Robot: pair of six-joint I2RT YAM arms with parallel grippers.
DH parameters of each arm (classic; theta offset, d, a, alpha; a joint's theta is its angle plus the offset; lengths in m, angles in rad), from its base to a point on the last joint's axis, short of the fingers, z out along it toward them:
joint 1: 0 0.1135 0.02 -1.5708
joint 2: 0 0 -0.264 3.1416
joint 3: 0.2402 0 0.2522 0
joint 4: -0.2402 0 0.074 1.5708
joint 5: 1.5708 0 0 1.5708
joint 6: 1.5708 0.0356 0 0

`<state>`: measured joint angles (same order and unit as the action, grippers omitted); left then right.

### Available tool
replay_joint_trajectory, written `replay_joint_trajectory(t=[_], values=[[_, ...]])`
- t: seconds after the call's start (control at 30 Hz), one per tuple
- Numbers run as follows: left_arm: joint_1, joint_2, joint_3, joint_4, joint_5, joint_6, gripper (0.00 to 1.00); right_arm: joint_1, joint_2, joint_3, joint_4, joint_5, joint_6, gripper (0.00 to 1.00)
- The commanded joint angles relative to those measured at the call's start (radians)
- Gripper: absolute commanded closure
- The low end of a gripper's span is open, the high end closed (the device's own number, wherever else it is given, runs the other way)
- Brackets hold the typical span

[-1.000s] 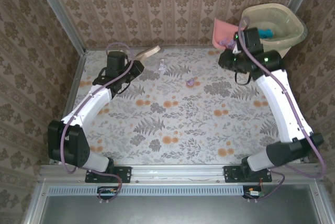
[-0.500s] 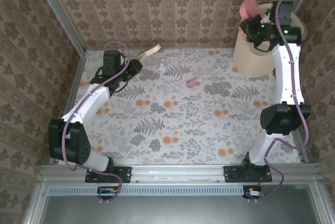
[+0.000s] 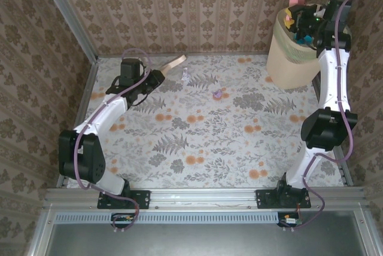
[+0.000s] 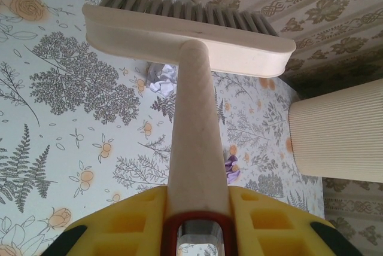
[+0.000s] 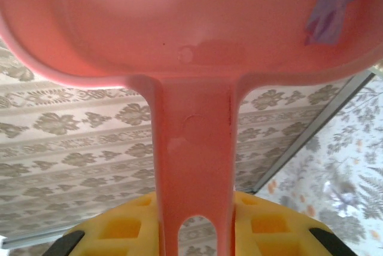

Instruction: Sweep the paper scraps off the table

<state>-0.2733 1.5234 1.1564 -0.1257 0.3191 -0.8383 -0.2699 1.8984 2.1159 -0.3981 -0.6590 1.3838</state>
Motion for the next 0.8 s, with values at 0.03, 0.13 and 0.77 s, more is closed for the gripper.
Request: replay_joint_trajectory(t=[0.03,0.13,0.77], values=[[0.004,-0.007,0.032,0.054,0.023,0.013,1.0,-0.024,-0.049,-0.037,0.136,-0.043,0.167,1.0],[0.003,-0.01,0.031,0.051,0.02,0.016,1.0,-0.031,-0.066,-0.062,0.149,-0.05,0.184,1.0],[-0.009,-0.015,0.042,0.033,0.02,0.041,1.0,-0.04,-0.251,-0.269,0.315,-0.057,0.294,1.0]])
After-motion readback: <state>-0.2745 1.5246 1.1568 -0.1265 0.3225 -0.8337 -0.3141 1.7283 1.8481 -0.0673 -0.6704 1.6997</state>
